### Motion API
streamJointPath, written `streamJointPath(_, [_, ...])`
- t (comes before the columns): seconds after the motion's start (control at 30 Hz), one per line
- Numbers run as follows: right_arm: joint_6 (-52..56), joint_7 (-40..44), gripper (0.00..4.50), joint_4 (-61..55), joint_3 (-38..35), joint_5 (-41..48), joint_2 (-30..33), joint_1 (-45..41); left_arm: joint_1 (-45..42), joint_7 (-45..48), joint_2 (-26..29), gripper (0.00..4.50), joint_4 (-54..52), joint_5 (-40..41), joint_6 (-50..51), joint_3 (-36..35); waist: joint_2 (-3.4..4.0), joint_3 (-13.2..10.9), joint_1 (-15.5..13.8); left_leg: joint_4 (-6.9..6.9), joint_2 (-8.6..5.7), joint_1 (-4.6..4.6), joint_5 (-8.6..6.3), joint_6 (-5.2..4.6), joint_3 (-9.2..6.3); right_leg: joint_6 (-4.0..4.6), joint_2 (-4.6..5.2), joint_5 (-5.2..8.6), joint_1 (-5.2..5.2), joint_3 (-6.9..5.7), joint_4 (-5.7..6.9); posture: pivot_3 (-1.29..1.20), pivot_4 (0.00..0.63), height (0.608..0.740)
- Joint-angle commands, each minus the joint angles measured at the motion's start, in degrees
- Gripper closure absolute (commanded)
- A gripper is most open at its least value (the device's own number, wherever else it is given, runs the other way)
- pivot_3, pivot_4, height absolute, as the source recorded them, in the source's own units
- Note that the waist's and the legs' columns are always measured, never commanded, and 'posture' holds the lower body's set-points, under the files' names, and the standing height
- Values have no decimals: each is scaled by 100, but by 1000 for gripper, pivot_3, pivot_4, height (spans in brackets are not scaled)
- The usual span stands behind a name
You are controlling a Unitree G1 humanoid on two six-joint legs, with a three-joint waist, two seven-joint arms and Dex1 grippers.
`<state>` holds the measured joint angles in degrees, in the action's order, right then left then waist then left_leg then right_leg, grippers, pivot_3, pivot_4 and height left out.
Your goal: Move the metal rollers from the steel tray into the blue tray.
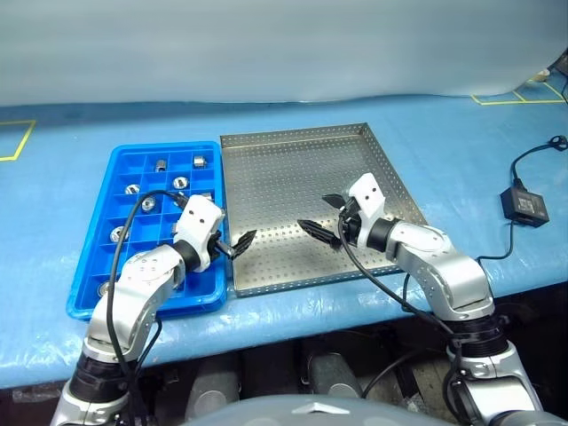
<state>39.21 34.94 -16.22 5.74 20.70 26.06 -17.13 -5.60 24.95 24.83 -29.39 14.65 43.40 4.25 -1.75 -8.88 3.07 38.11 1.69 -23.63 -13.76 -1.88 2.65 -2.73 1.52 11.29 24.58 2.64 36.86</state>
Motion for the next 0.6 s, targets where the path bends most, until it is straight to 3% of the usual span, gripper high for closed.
streamJointPath(0.03, [-127,25,8,-269,-103,18,57,46,-54,-43,-24,0,-184,-7,-88,24,0,0,1,0,0,0,0,0,0,0,0,0,0,0,0,-69,150,740])
streamJointPath(0.6, [-165,-4,8,-340,-68,2,10,54,-111,-145,-34,0,-109,-34,-160,4,0,0,40,2,0,0,0,0,1,0,0,0,0,1,0,-72,150,740])
